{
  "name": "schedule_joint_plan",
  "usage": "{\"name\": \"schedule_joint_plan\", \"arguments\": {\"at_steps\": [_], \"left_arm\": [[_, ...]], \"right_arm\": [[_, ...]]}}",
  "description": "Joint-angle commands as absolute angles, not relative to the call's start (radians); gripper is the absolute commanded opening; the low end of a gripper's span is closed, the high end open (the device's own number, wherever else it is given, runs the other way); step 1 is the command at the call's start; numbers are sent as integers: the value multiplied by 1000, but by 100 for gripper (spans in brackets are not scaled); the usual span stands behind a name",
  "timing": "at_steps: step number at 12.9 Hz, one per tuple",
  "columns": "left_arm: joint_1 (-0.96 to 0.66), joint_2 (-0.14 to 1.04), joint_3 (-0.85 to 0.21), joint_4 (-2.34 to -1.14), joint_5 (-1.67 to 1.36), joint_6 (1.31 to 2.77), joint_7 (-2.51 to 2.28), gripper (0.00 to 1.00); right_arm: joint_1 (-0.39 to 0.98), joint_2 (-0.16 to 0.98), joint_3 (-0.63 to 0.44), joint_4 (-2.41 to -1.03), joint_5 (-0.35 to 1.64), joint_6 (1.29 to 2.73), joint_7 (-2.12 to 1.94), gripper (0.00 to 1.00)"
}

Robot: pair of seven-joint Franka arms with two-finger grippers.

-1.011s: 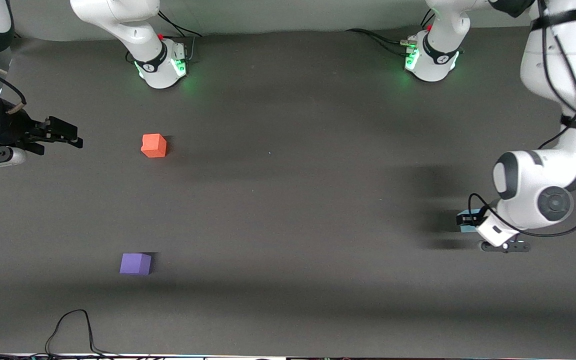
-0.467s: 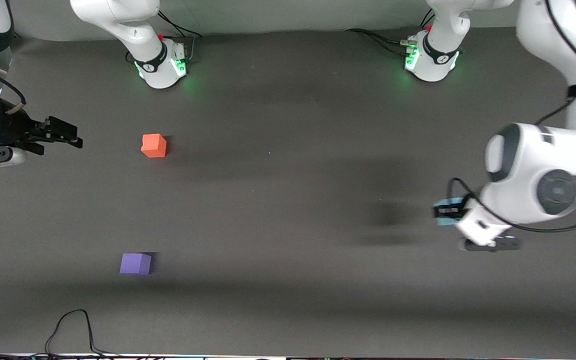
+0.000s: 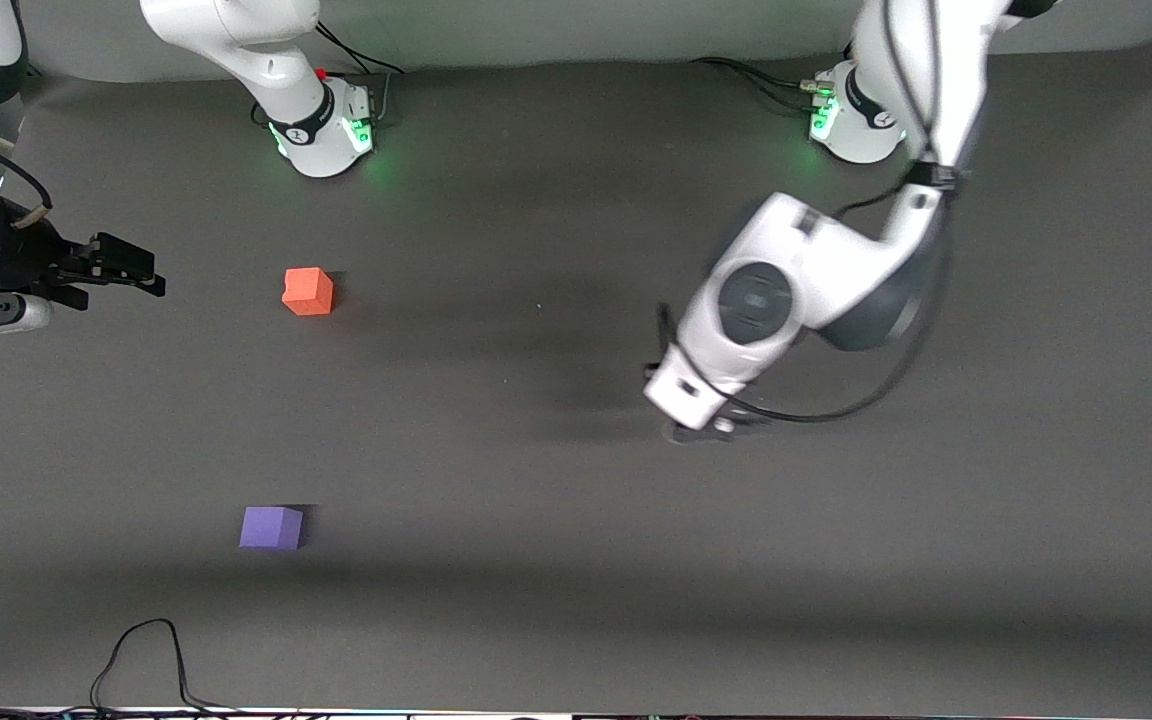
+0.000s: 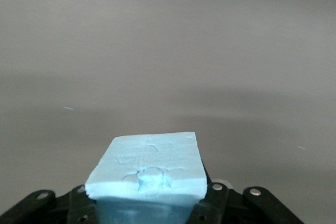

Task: Place blue block between orange and purple blocks
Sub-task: 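Carry the blue cube with the left gripper to the table's middle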

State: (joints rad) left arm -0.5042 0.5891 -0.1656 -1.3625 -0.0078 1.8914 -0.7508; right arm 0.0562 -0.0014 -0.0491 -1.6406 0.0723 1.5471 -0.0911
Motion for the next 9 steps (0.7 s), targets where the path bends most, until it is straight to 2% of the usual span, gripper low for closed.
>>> {"name": "schedule_joint_plan", "arguments": {"at_steps": [1, 5, 9], "left_arm": [[-657, 708, -140, -1244, 33, 1963, -874, 43], [-816, 827, -138, -1246, 165, 2081, -1031, 43], [-868, 923, -137, -1247, 271, 2163, -1121, 43]], "right_arm": [[66, -18, -57, -1651, 67, 1539, -110, 100], [66, -17, -57, -1652, 67, 1539, -113, 100], [66, -15, -57, -1652, 67, 1539, -114, 100]]}}
